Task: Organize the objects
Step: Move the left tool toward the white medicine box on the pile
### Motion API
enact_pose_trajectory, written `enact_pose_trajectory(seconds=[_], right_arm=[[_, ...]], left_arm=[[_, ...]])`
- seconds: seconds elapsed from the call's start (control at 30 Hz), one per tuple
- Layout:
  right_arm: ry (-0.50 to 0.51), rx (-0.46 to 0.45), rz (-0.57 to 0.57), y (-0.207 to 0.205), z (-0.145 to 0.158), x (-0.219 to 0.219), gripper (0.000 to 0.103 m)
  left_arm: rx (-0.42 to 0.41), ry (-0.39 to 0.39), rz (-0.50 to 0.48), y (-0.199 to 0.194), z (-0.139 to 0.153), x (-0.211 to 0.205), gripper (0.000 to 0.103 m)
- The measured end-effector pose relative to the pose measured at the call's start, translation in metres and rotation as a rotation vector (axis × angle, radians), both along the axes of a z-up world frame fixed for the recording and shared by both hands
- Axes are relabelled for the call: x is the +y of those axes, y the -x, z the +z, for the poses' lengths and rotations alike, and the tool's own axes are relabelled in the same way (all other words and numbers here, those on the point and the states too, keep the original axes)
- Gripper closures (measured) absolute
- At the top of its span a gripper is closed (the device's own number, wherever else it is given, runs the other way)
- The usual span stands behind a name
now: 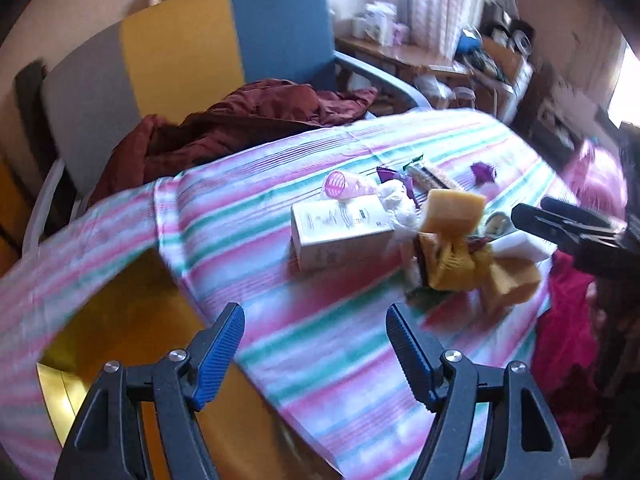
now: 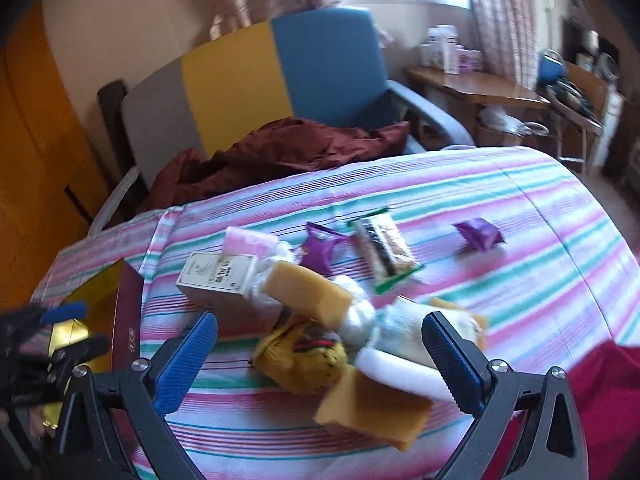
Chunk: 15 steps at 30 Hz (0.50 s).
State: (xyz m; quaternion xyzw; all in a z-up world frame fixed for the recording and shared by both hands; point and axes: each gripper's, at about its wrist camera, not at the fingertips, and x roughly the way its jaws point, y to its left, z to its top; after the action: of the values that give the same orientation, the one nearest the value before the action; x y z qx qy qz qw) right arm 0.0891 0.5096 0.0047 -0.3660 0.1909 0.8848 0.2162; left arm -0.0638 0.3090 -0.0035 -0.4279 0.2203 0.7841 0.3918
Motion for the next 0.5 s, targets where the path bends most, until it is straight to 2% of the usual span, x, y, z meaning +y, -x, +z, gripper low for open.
enact_pose_trajectory(seconds=[0.03, 0.07, 0.1, 0.17, 0.43, 0.5], right_arm=[[-0.001, -0.002, 0.012, 0.005, -0.001, 0.0, 0.0], [-0.004, -0.005, 0.027, 0.01, -0.002, 0.0, 0.0], [-0.008, -0.006, 0.046, 0.015, -0.004, -0.001, 0.0], [-0.002, -0.004, 0.08, 0.024, -0.009, 0.0, 0.0], [0.093, 0.021, 0.122, 0.029, -0.026, 0.01, 0.0], [0.095, 0.026, 0.121, 0.029, -0.027, 0.012, 0.0]], left_arm=[[0.025, 0.014, -0.025, 0.004, -0.001, 0.007, 0.028], [0.071, 0.048, -0.067, 0.008, -0.003, 0.017, 0.021], [0.098, 0.077, -0.101, 0.01, -0.005, 0.025, 0.019], [0.142, 0.101, -0.16, 0.016, -0.007, 0.037, 0.019], [0.178, 0.195, -0.368, 0.04, -0.038, 0.087, 0.015], [0.163, 0.209, -0.417, 0.043, -0.047, 0.097, 0.014]])
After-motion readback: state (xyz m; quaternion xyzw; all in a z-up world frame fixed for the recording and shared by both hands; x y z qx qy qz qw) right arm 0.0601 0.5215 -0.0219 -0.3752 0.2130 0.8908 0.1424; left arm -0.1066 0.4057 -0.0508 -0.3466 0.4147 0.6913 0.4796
